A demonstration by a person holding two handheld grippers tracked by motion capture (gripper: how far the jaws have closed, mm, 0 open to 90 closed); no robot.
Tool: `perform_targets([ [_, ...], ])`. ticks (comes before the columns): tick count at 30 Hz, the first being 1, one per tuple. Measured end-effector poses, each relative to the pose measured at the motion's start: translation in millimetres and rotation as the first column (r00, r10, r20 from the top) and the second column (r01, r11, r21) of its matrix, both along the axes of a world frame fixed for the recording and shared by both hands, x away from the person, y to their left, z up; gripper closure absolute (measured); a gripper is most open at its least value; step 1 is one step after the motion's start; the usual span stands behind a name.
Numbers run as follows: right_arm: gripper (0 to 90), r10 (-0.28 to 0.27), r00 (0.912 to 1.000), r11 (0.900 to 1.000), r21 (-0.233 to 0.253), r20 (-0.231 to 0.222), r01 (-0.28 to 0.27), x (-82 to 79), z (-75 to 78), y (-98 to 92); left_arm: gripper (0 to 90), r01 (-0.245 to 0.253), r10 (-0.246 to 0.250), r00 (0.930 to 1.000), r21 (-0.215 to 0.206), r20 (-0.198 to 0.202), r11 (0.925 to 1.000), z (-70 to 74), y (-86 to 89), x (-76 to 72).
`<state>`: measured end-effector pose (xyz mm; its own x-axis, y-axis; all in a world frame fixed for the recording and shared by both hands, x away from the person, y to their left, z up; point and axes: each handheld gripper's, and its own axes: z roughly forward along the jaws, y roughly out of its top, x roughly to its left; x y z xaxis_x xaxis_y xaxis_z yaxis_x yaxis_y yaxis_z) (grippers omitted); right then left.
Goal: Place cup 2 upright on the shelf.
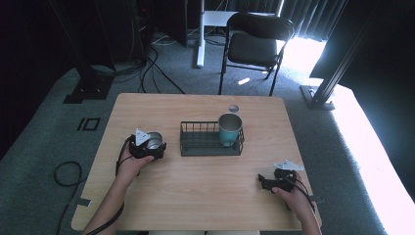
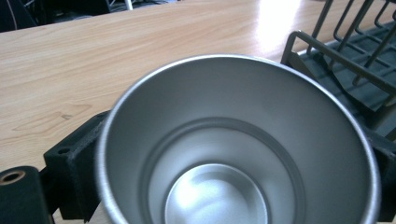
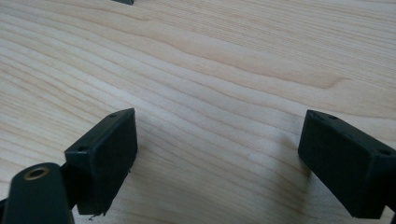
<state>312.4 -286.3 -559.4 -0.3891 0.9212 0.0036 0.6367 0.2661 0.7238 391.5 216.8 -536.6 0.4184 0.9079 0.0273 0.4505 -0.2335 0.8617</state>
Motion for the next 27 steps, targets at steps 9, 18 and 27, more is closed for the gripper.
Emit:
perform_targets([
  [9,11.4,0.0,1.0,1.0,0.0,0.0,0.0,0.0,0.0,0.0,14.7,-0.015,0.015,0.9997,-0.011,0.02,0.9998,-0.5,-0.2,0.6],
  [18,11.4,0.0,1.0,1.0,0.0,0.0,0.0,0.0,0.0,0.0,14.9,-0.008,0.01,0.9989,-0.033,0.047,0.9994,12.0,1.2,-1.2],
  [27,11.4,0.008,1.0,1.0,0.0,0.0,-0.008,-0.2,0.0,0.0,14.9,0.015,-0.012,0.9974,-0.042,0.071,0.999,36.4,-2.0,-2.9],
])
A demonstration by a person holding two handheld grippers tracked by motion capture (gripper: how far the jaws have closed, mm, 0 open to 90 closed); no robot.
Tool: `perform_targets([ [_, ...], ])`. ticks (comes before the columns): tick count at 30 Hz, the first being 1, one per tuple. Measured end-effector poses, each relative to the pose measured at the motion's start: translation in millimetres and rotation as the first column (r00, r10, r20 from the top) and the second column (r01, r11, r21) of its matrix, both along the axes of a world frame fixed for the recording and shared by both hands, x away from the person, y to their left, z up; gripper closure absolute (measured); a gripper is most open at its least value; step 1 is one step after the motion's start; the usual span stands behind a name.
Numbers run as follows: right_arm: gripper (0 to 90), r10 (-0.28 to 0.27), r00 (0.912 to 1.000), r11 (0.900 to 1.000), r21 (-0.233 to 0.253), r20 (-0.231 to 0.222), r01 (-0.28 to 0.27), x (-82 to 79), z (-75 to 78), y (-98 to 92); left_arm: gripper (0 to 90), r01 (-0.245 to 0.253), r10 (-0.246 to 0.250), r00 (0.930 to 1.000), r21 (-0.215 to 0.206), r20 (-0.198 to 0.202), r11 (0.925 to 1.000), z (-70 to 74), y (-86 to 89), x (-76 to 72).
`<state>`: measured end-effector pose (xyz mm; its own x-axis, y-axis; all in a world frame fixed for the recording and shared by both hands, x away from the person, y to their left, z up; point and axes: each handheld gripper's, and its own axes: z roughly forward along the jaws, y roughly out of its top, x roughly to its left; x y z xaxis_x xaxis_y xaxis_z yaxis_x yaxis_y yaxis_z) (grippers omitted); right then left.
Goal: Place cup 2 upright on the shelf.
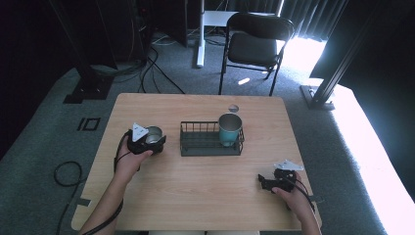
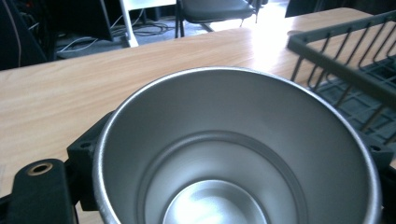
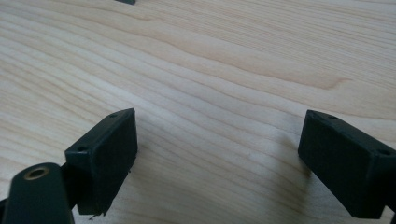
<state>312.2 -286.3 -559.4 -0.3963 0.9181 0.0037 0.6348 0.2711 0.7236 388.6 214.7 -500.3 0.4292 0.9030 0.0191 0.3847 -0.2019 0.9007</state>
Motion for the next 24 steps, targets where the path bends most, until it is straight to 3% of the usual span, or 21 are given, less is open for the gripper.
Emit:
perform_targets([
  [16,11.4,0.0,1.0,1.0,0.0,-0.001,0.0,0.0,0.0,0.0,15.0,0.059,-0.058,0.9976,-0.026,0.037,0.9979,44.9,-11.4,-0.2],
  [18,11.4,0.0,1.0,1.0,0.0,0.0,0.0,0.0,0.0,0.0,14.9,0.071,-0.069,0.9967,-0.044,0.043,0.9965,52.4,-13.4,-0.4],
  [24,11.4,0.0,1.0,1.0,0.0,0.0,0.0,0.0,0.0,-0.1,14.9,0.112,-0.11,0.9914,-0.038,0.072,0.9929,74.5,-23.0,-1.0],
])
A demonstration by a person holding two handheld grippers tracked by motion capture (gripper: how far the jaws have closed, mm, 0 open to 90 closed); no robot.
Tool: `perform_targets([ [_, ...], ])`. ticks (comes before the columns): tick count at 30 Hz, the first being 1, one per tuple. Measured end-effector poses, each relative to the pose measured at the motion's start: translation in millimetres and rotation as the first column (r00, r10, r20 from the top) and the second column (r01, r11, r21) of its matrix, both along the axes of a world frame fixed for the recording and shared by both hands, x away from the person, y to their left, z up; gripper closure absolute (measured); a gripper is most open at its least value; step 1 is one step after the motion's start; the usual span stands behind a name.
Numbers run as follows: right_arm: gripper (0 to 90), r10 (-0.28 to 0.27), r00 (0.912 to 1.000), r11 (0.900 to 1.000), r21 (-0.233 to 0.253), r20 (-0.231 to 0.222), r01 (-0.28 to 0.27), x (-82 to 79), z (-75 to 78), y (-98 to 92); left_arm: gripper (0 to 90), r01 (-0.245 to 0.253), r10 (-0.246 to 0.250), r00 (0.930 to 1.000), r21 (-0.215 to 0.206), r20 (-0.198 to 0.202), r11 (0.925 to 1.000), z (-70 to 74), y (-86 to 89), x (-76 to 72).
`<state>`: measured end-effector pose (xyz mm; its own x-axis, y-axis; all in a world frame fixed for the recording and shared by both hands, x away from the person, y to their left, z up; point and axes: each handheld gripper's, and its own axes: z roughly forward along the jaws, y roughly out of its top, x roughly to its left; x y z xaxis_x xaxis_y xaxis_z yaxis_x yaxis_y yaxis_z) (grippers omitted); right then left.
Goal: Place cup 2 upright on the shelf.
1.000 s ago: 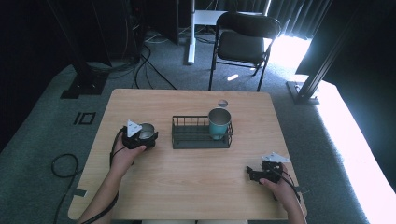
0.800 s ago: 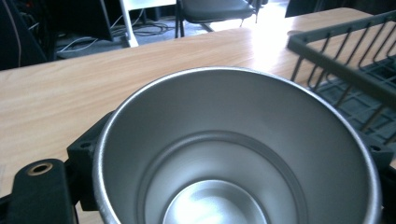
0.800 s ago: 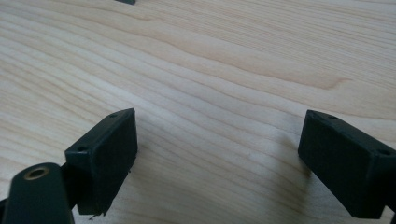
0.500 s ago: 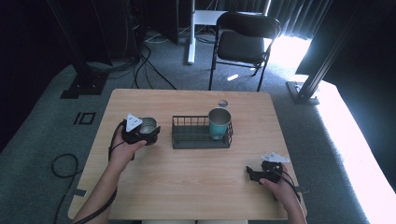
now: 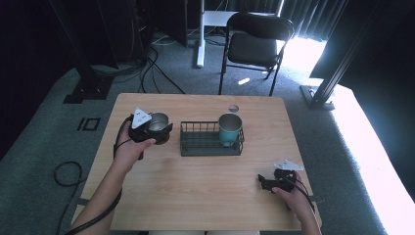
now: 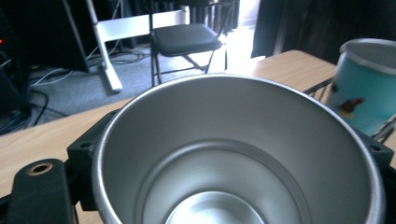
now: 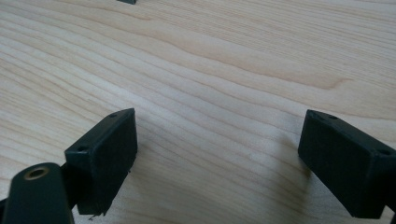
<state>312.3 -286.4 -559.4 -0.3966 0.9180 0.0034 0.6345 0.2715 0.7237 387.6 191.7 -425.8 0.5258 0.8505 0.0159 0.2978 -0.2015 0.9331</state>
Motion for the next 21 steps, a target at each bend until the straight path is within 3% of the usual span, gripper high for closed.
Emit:
perform_targets([
  [10,11.4,0.0,1.0,1.0,0.0,0.0,0.0,0.0,0.0,0.0,15.0,0.049,-0.048,0.9985,-0.013,0.026,0.9987,22.9,-21.7,2.7],
  [12,11.5,0.0,1.0,1.0,0.0,-0.001,0.0,0.0,0.0,0.0,14.9,0.062,-0.062,0.9975,0.001,0.034,0.998,26.0,-26.6,3.1],
  [21,11.4,-0.001,1.0,1.0,0.0,0.001,0.001,0.1,0.0,0.0,15.0,0.113,-0.111,0.9929,-0.033,0.041,0.9931,34.3,-49.7,9.0],
])
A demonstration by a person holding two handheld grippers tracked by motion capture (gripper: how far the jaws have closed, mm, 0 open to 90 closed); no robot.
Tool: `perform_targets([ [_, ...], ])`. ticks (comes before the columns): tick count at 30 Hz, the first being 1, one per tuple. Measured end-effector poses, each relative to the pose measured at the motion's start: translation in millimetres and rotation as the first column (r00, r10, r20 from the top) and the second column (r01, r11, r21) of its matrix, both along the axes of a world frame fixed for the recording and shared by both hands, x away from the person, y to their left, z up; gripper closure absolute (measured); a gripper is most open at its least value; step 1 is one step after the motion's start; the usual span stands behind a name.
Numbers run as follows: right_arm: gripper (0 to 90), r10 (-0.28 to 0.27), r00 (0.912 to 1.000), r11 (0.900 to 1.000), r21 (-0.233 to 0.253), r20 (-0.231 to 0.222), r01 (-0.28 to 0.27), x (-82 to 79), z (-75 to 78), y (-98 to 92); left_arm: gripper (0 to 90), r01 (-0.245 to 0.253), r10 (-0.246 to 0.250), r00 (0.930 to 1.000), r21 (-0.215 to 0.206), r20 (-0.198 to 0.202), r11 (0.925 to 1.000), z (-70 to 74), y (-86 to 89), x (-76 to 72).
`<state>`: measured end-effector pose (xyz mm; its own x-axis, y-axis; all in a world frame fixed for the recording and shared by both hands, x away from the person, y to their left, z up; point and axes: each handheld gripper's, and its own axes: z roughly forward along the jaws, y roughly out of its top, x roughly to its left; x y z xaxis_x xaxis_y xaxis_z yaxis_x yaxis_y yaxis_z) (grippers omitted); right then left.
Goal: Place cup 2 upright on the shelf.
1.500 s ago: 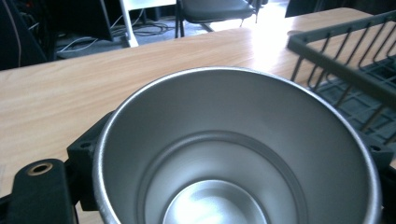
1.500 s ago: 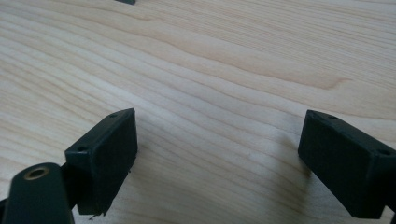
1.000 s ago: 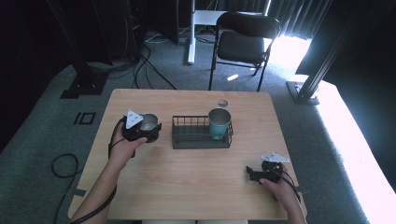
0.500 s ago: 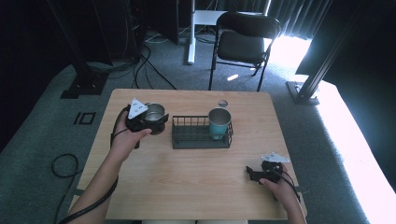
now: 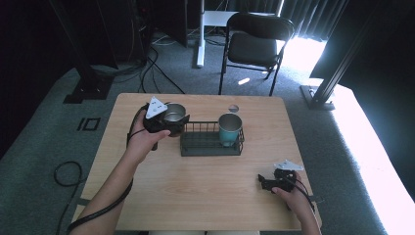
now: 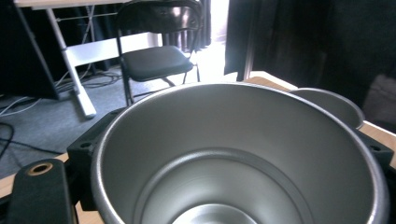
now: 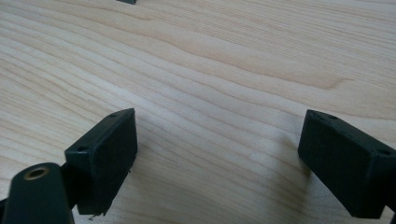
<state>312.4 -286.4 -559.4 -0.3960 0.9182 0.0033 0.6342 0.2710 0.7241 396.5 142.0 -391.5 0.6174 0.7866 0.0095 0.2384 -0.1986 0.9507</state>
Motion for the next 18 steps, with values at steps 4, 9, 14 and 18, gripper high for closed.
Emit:
perform_targets([
  [4,11.4,0.0,1.0,1.0,0.0,0.0,0.0,0.0,0.0,0.0,15.0,0.022,-0.022,0.9997,-0.002,0.001,0.9997,1.9,-13.9,5.4],
  [9,11.4,0.0,1.0,1.0,0.0,0.0,0.0,0.0,0.0,0.0,15.0,0.03,-0.03,0.9995,-0.014,-0.005,0.9994,-1.2,-29.6,11.1],
  [14,11.4,0.0,1.0,1.0,0.001,0.0,0.0,0.0,0.0,0.0,15.0,0.033,-0.033,0.9993,-0.039,-0.014,0.9987,-7.5,-44.9,15.7],
  [18,11.4,0.0,1.0,1.0,0.0,0.0,0.0,0.0,0.0,0.0,15.0,0.018,-0.02,0.9995,-0.056,-0.024,0.9982,-17.2,-52.9,19.9],
])
